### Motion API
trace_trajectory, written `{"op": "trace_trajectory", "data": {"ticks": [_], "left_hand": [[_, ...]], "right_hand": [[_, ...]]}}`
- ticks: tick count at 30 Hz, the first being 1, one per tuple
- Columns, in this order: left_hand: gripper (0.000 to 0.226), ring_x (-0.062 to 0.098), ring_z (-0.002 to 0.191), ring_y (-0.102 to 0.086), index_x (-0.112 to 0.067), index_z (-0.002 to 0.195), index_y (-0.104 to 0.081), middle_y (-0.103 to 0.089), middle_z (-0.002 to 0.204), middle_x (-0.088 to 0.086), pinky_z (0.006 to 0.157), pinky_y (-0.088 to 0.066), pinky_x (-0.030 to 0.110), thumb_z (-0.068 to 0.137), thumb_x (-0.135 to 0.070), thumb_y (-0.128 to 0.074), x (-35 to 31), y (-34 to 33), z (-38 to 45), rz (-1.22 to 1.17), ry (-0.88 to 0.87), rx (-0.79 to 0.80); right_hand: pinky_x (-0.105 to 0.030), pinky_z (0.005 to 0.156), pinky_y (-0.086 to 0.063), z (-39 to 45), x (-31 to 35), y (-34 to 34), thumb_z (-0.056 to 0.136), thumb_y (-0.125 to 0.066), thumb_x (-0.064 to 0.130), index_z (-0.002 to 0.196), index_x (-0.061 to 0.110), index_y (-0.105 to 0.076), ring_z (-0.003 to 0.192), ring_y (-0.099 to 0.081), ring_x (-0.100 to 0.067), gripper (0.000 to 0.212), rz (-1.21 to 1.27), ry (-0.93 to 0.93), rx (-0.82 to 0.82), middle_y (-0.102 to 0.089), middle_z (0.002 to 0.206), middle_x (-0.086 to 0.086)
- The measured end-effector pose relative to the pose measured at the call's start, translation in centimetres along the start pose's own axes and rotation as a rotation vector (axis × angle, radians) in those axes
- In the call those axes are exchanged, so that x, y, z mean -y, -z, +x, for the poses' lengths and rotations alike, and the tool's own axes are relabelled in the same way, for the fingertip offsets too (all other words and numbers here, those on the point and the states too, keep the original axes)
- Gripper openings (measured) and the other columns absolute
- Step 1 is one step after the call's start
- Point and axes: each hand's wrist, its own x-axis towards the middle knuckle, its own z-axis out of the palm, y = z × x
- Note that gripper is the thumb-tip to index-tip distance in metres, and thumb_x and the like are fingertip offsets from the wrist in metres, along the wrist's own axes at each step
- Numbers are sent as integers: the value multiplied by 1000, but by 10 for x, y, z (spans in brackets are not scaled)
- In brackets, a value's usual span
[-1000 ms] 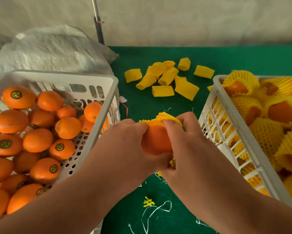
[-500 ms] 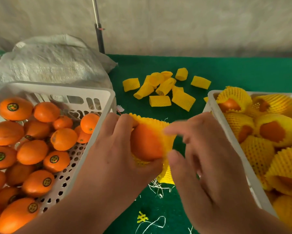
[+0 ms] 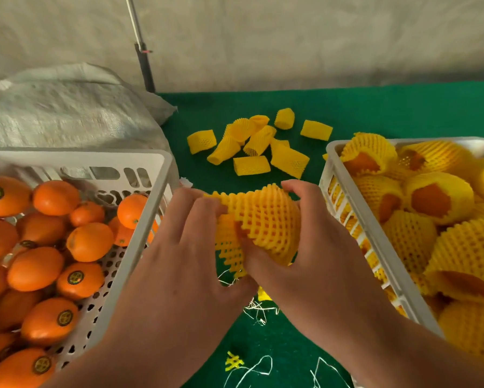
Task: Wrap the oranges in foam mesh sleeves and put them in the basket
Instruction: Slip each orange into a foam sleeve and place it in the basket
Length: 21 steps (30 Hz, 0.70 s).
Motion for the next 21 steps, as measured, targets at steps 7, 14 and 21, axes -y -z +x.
{"op": "trace_trajectory", "data": {"ticks": [7,14,21], "left_hand": [[32,11,109,-62,-37,105,-57,-53,124,-22,64,-58,16,74,-40,-57,8,5,0,-300,-21,-65],[59,12,81,-77,-60,114,-57,-70,104,-22,63,-65,36,68,-95,-43,13,-2,-2,-603,370,280],[47,12,72,-76,-59,118,-55,-72,100,-20,58,-64,32,79,-84,-57,16,2,3,-581,337,155]], "right_hand": [[-2,70,-44,10,-12,3,73,-68,77,132,52,-29,104,-48,14,75,-45,-16,-33,-46,106,30],[-21,71,-56,6,-7,1,70,-77,67,149,51,-19,107,-51,8,100,-79,153,214,-39,127,33],[-26,94,-57,5,-9,1,59,-84,79,156,59,1,126,-46,7,130,134,75,384,-26,148,28]]}}
